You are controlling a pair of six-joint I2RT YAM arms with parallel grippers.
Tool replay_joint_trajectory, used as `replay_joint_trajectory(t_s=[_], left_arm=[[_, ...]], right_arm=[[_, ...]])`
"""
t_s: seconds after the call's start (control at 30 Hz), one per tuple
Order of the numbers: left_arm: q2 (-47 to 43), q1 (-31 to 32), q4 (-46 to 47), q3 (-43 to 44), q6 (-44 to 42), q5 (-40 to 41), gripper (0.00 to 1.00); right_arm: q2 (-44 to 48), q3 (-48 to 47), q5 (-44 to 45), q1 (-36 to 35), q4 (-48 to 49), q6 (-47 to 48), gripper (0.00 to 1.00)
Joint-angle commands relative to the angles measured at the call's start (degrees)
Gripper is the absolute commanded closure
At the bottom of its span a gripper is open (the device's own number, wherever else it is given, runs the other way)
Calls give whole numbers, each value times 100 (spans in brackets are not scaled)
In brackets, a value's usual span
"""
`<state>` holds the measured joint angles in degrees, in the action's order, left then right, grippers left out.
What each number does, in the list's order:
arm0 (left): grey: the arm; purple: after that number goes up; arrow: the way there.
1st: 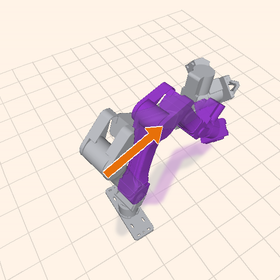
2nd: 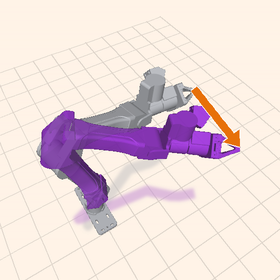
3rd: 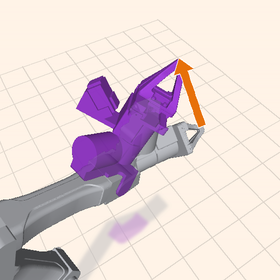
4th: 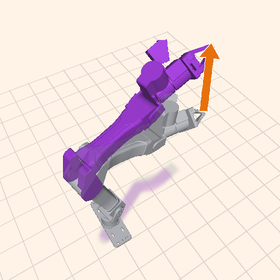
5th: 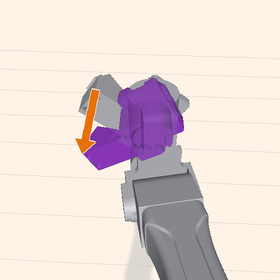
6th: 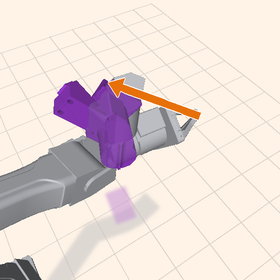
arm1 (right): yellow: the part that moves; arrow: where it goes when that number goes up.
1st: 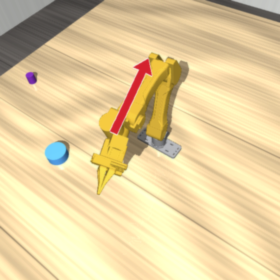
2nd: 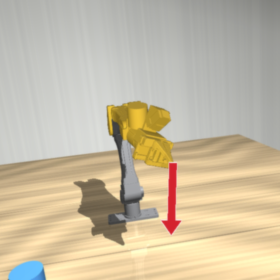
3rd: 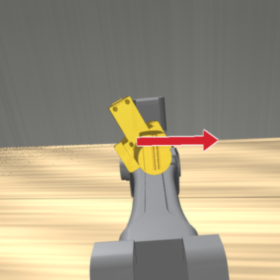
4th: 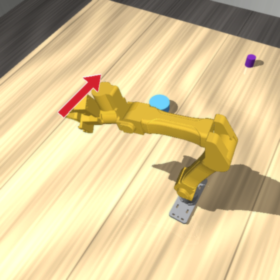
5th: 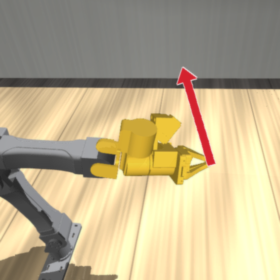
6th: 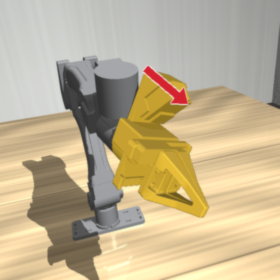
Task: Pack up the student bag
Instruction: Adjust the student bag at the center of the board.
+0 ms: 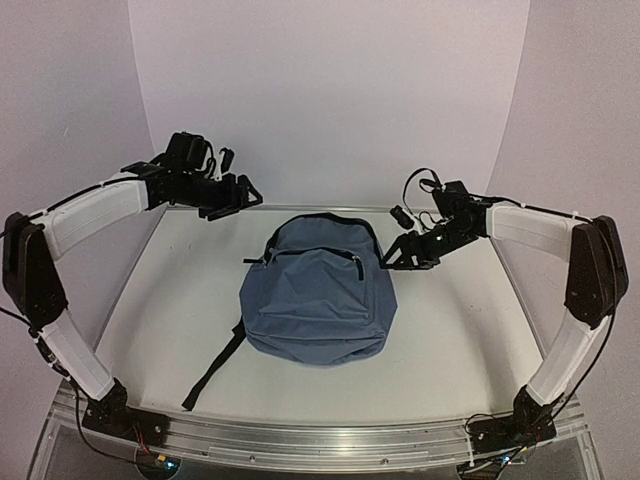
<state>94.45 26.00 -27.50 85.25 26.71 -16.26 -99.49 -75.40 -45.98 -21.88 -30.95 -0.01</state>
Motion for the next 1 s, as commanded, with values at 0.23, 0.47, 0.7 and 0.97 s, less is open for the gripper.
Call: replay_joint_trajectory(t_s=[0.23, 0.47, 0.7, 0.97], left_arm=[[-216, 65, 903, -2126, 763, -601, 37], [823, 12, 1066, -1622, 497, -522, 42], [341, -73, 172, -709, -295, 3, 42], [-571, 1034, -302, -641, -989, 348, 47]], right_arm=[[-960, -104, -385, -135, 594, -719, 44], [-886, 536, -717, -643, 779, -735, 47], [-343, 873, -1444, -819, 785, -693, 48], [29, 666, -771, -444, 792, -779, 47]])
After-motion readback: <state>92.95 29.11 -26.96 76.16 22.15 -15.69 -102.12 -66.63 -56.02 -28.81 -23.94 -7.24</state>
